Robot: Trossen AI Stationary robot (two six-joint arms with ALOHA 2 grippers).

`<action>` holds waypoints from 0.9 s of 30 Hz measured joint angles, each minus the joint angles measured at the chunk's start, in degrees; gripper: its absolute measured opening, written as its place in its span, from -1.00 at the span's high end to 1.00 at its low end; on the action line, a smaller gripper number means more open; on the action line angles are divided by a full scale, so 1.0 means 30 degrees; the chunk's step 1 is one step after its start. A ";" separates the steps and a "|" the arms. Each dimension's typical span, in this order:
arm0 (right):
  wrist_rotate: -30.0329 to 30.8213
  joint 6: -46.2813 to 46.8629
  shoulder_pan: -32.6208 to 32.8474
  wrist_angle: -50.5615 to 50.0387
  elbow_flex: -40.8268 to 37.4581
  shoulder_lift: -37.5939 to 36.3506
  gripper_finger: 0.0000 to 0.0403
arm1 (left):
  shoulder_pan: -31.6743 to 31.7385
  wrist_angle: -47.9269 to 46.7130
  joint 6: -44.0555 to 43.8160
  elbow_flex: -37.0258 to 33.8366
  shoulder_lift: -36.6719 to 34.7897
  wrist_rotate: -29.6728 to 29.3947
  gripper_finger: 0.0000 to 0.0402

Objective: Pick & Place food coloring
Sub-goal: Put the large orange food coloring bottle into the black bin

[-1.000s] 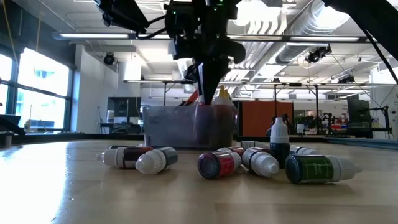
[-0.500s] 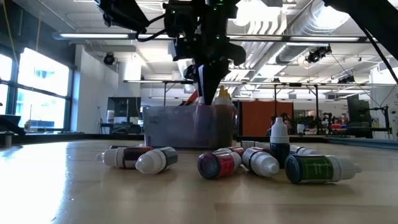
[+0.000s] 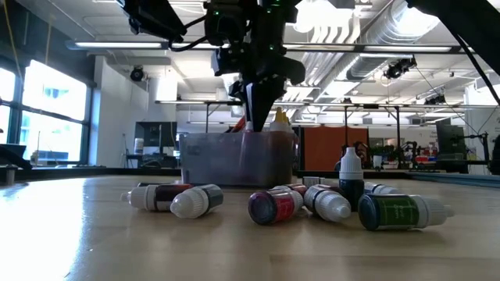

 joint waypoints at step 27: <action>-0.0828 -0.0036 -0.0044 0.0584 0.0000 0.0015 0.36 | 0.0000 0.0015 -0.0007 0.0000 0.0000 0.0030 0.06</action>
